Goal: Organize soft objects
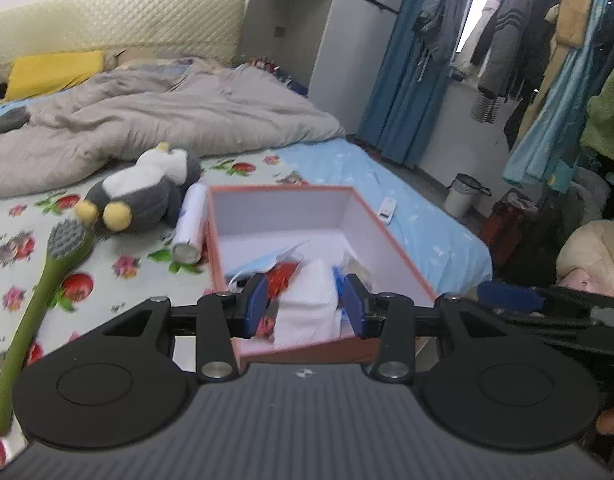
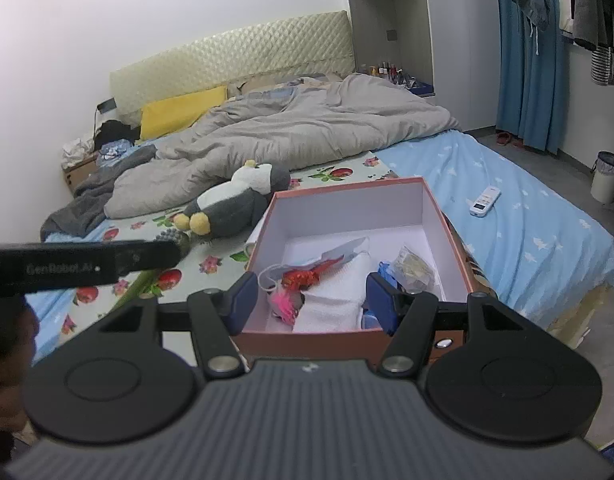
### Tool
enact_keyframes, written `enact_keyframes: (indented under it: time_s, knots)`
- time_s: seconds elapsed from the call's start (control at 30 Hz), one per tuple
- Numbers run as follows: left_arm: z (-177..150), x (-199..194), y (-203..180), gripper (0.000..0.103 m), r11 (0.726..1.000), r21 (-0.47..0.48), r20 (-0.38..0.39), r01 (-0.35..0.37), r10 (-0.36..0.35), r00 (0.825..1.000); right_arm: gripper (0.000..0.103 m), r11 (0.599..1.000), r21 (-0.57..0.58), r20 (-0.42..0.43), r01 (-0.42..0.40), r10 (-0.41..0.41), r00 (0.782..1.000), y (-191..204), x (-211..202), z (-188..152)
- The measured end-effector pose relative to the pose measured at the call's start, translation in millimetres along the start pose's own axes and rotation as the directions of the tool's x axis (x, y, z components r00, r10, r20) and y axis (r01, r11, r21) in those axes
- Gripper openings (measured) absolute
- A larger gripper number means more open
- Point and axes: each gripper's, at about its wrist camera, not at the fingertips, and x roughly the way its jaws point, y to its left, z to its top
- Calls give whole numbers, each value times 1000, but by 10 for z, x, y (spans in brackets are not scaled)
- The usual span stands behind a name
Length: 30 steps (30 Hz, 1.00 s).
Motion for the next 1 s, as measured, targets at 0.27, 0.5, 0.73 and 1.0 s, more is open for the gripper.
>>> enact_keyframes:
  time_s: [0.27,0.5,0.73,1.0]
  knots:
    - [-346,-103,57,48,999,-27,-22,-44,44,999,62,1000,22,-7,19,-19,1000,45,-45,-207]
    - [-432,-208,70,53,995,-1,-6,-96,96,995,62,999,36,-20,31,-31,999,53,-2,-293]
    - [-469,-218,95,54,993,-14,-7,-115,115,993,62,999,-5,-34,35,-35,999,97,11,-313]
    - [-513,-171,107,60,991,-29,-13,-129,129,992,62,999,-23,-38,40,-41,998,99,30,-298]
